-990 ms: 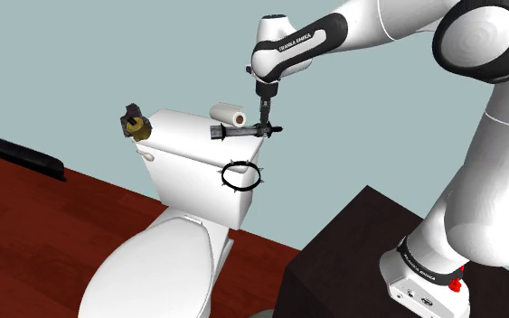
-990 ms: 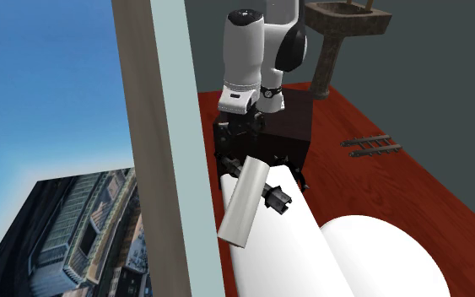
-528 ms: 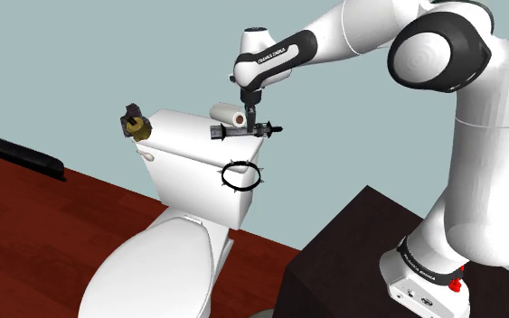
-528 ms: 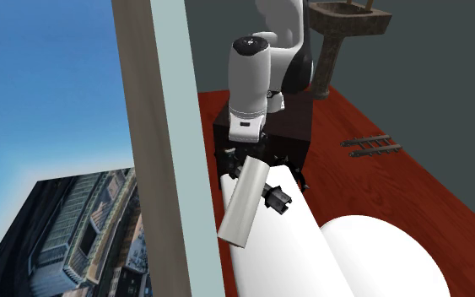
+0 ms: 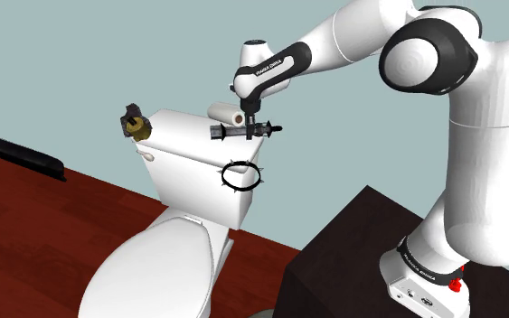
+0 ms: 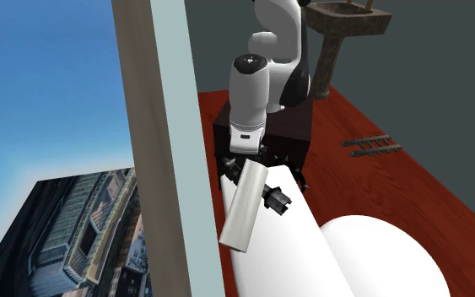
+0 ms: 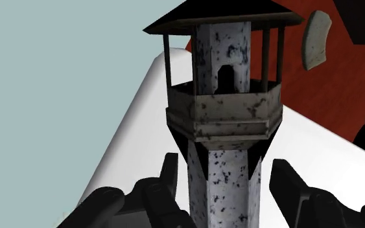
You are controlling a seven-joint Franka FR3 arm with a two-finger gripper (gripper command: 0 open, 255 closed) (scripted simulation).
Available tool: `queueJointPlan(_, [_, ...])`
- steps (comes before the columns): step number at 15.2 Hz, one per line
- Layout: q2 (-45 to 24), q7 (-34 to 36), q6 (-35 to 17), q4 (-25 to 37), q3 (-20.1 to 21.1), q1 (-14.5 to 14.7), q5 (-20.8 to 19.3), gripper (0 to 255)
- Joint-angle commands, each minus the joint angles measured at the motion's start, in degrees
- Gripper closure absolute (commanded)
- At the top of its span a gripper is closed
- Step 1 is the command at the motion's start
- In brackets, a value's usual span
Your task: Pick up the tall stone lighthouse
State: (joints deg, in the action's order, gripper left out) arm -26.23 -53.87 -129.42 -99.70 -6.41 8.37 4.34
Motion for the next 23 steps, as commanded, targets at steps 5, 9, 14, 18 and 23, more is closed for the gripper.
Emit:
queueJointPlan(5, [-0.1, -0.1, -0.2, -0.1, 0.0, 0.0, 0.0, 255])
queueJointPlan(9, [-0.1, 0.0, -0.1, 0.1, 0.0, 0.0, 0.0, 255])
queueJointPlan(14, [1.7, 0.2, 3.0, 1.4, -0.1, 0.1, -0.3, 255])
queueJointPlan(18, [3.0, 0.4, 5.6, 2.6, -0.3, 0.2, -0.5, 255])
queueJointPlan(23, [4.4, 0.6, 8.9, 4.5, -0.4, 0.2, -0.8, 255])
